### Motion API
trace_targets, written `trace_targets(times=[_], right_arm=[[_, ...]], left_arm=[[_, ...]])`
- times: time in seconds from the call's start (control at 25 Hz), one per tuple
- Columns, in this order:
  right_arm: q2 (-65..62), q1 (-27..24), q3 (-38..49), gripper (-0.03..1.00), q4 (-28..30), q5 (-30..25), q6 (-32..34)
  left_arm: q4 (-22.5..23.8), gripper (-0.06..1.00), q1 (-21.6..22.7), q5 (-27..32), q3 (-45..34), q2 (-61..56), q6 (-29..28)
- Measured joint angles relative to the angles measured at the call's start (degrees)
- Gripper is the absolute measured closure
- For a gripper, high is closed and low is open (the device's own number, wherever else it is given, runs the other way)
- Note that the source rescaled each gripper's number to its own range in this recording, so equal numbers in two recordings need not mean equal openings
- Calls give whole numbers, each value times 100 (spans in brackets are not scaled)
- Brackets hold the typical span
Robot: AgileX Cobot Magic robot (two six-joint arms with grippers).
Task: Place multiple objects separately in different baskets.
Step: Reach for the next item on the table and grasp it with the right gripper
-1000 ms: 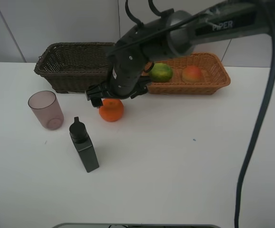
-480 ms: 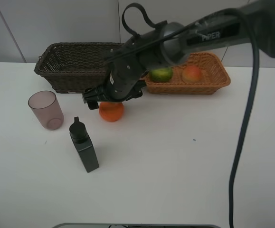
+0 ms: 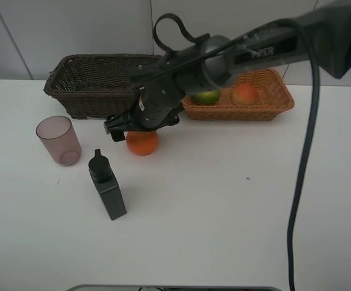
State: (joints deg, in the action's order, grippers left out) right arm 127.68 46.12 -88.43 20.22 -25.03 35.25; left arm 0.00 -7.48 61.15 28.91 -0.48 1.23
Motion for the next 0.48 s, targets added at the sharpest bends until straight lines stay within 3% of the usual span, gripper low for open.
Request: trace_targets(times=[0.48], right_arm=[[180,-66,0,-3,77,144,7]], left_arm=[[0,-2,0,0,0,0,0]])
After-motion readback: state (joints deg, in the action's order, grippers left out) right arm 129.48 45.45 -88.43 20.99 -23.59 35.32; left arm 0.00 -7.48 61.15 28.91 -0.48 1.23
